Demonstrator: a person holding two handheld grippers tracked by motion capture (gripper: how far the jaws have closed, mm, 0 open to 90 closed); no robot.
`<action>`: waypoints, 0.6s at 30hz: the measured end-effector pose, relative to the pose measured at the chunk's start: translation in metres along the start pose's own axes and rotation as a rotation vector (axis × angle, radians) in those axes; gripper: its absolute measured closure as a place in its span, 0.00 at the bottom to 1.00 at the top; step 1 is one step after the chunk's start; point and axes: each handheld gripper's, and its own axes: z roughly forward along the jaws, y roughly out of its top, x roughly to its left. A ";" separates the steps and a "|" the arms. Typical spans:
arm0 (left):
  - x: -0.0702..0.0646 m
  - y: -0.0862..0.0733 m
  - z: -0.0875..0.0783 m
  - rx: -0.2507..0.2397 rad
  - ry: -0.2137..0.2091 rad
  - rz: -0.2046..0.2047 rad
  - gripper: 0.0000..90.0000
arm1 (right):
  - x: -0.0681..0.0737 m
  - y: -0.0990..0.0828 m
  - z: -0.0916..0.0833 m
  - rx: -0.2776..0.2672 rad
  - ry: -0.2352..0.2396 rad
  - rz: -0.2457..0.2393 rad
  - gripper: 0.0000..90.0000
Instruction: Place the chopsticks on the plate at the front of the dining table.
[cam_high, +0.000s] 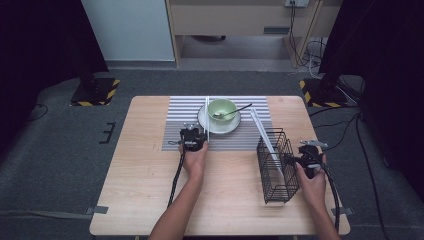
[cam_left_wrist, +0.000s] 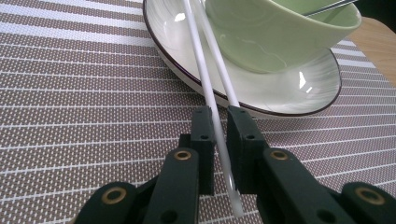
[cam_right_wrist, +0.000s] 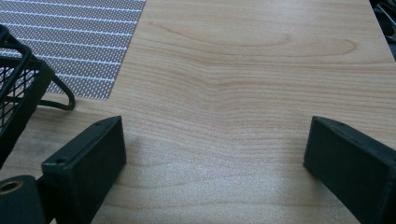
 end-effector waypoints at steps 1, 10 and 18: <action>0.000 0.000 0.000 -0.001 -0.001 -0.002 0.90 | 0.000 0.000 0.000 0.000 0.000 0.000 0.06; 0.001 0.002 0.003 -0.006 -0.010 -0.011 0.90 | 0.000 0.000 0.000 0.000 0.000 0.000 0.06; 0.002 0.004 0.005 -0.006 -0.016 -0.014 0.90 | 0.000 0.000 0.000 0.000 0.000 0.000 0.06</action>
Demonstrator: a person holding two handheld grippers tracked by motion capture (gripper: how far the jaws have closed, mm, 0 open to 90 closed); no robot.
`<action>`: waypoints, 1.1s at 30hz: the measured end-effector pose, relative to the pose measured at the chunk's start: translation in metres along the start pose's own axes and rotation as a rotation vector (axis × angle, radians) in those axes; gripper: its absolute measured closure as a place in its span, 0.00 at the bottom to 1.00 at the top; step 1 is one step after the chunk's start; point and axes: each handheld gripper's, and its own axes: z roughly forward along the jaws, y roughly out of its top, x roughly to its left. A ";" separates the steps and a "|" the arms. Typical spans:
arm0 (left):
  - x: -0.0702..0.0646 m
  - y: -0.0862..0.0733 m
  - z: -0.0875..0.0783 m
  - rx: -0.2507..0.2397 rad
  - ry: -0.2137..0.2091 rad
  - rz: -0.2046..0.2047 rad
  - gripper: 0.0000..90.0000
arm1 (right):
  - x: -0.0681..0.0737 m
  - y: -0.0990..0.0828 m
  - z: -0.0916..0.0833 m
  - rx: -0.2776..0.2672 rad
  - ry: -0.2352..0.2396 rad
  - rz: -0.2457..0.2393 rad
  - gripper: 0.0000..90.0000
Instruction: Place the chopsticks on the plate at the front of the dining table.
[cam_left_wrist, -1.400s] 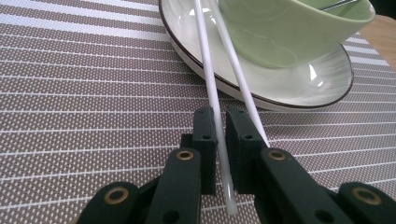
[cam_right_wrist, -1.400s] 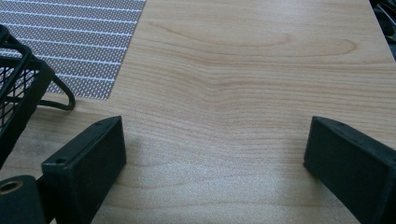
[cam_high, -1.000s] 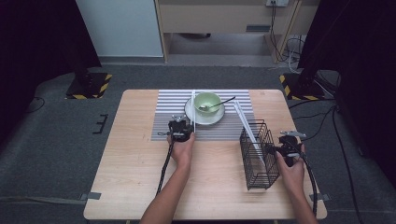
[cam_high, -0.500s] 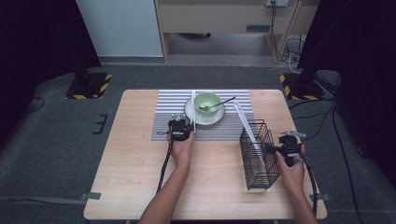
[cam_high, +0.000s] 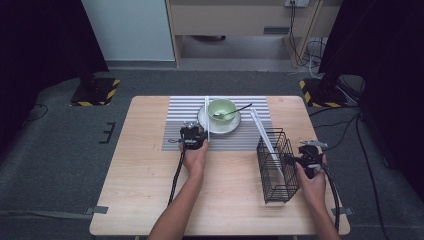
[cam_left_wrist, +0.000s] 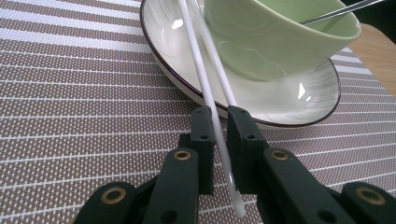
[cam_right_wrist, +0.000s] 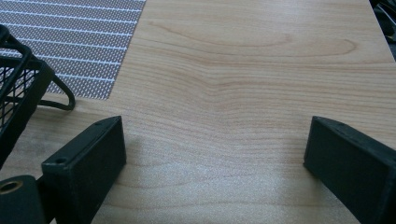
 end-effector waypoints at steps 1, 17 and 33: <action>0.000 0.000 0.000 0.000 0.000 0.001 0.90 | 0.000 0.000 0.000 0.000 0.000 0.000 0.06; -0.006 0.002 -0.019 -0.040 0.003 0.054 0.78 | 0.000 0.000 0.000 0.000 -0.001 0.000 0.06; -0.016 -0.005 -0.031 -0.031 -0.023 0.126 0.74 | 0.000 0.000 0.000 0.000 -0.002 0.001 0.06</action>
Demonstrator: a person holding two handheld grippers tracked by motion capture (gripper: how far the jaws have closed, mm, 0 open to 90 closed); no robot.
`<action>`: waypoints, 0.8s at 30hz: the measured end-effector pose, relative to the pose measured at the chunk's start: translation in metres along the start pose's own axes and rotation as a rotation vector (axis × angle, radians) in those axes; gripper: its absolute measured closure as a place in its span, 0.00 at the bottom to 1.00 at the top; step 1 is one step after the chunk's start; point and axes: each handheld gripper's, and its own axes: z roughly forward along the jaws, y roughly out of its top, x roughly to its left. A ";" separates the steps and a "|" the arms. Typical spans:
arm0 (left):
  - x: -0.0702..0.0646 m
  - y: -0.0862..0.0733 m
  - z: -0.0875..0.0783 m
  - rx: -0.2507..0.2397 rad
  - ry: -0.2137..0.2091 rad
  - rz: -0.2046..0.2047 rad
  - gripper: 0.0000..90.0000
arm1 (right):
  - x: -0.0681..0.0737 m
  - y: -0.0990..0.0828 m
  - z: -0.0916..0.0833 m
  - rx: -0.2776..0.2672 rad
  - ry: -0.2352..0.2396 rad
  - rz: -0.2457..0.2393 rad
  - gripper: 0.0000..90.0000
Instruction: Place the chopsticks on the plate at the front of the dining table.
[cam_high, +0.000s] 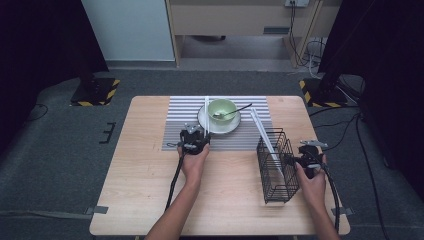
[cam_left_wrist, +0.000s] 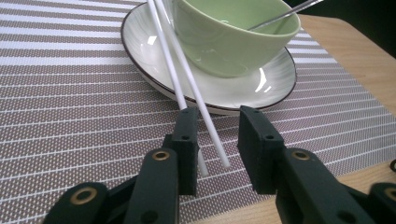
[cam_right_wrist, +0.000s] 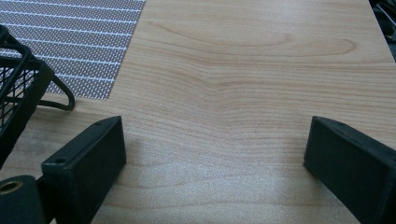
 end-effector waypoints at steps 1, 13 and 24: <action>-0.001 -0.002 0.002 0.008 0.006 0.007 0.70 | 0.000 0.000 0.000 0.000 0.000 0.001 0.06; -0.003 -0.008 0.015 0.025 0.027 0.016 0.62 | 0.000 0.000 0.000 0.000 -0.001 0.001 0.06; 0.003 -0.010 0.022 0.032 0.039 -0.008 0.62 | 0.000 0.000 0.000 0.000 0.000 0.001 0.06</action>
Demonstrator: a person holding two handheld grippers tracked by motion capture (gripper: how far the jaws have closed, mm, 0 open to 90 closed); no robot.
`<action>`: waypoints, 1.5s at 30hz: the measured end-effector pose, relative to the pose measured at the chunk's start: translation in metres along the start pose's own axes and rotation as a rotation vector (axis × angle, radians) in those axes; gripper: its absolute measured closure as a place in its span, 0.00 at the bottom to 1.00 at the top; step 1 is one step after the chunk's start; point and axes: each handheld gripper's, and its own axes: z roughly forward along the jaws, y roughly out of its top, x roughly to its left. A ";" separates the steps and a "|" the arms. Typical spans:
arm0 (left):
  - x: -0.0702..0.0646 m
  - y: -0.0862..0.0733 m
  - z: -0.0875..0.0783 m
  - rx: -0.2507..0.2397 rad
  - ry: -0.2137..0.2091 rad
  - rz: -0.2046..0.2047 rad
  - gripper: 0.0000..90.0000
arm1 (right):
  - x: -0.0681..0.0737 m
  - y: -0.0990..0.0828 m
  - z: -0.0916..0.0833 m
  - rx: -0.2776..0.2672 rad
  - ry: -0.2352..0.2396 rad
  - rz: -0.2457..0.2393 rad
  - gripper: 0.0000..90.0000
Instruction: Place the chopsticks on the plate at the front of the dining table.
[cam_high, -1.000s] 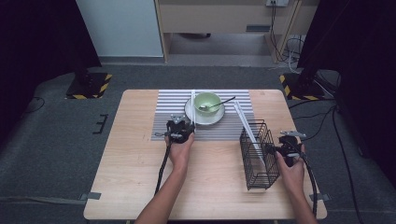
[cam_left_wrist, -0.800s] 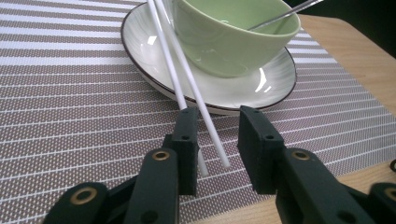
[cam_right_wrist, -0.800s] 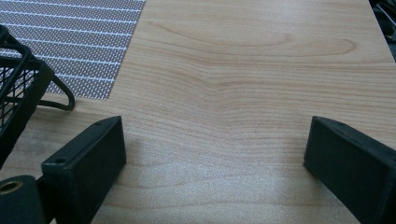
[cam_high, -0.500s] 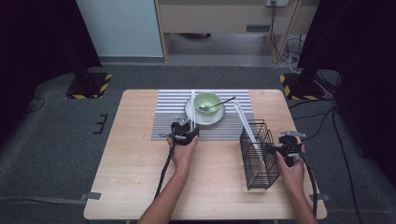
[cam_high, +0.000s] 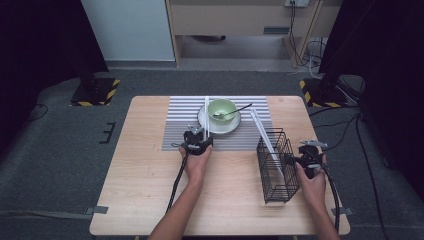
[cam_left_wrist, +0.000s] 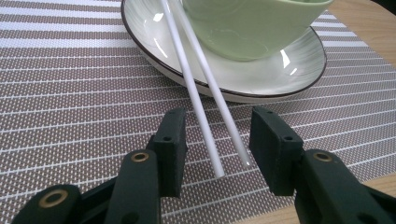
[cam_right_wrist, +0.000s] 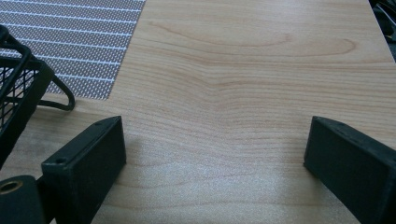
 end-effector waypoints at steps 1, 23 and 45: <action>0.000 0.000 0.001 0.004 -0.004 -0.004 0.62 | 0.000 0.000 0.000 0.000 0.000 0.000 0.06; 0.001 0.001 0.005 0.018 -0.010 -0.006 0.77 | 0.000 0.000 0.000 0.000 0.000 0.000 0.06; 0.000 0.001 0.005 0.008 -0.016 0.005 0.82 | 0.000 0.000 0.000 0.000 0.000 0.000 0.06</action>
